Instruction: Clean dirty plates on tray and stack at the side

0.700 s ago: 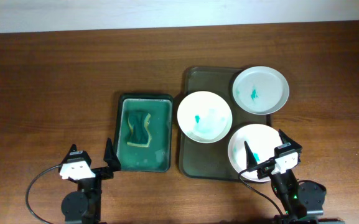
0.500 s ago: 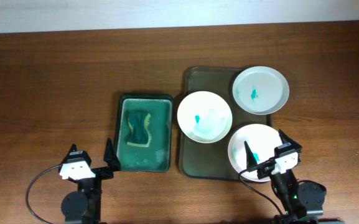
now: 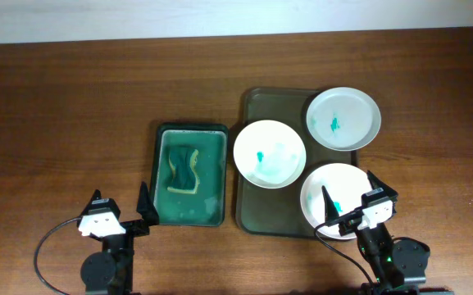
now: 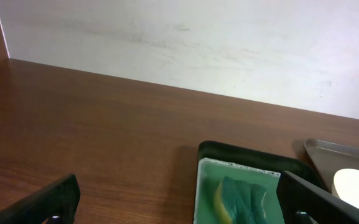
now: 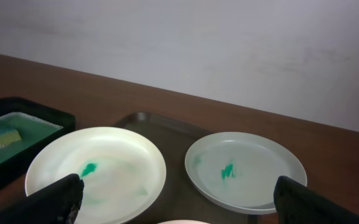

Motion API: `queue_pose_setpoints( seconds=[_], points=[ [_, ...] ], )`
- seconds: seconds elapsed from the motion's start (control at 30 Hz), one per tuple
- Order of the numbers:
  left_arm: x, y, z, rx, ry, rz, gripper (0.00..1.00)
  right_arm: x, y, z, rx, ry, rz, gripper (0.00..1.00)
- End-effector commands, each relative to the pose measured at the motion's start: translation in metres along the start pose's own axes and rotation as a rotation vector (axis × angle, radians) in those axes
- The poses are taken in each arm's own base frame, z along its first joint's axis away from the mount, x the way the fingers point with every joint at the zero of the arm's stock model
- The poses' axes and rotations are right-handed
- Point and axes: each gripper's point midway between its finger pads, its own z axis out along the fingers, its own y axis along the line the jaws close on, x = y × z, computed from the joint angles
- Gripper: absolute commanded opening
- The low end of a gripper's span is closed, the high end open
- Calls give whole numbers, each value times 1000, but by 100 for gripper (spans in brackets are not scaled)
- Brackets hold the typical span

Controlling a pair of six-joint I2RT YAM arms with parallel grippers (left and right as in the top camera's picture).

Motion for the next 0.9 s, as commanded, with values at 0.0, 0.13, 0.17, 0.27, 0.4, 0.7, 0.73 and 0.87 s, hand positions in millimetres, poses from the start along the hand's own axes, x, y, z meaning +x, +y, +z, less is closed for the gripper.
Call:
queue_pose_setpoints(
  seconds=[0.0, 0.13, 0.17, 0.27, 0.4, 0.7, 0.73, 0.87],
  points=[
    [1, 1, 0, -2, 0, 23, 99, 3, -2, 0, 11, 5, -3, 98],
    [1, 1, 0, -2, 0, 23, 99, 3, -2, 0, 11, 5, -3, 98],
    [1, 1, 0, -2, 0, 23, 99, 3, -2, 0, 10, 5, -3, 98],
    [1, 1, 0, -2, 0, 23, 99, 3, -2, 0, 10, 5, -3, 98],
    [2, -2, 0, 17, 5, 23, 99, 3, -2, 0, 11, 4, -3, 98],
    [1, -35, -4, 208, 9, 24, 99, 1, 0, 0, -1, -3, -4, 98],
    [-2, -43, -6, 255, 0, 26, 99, -2, 0, 0, -2, -15, -7, 98],
    [-20, -55, -10, 315, -67, 35, 99, -15, 21, -2, -124, -75, -24, 98]
  ],
)
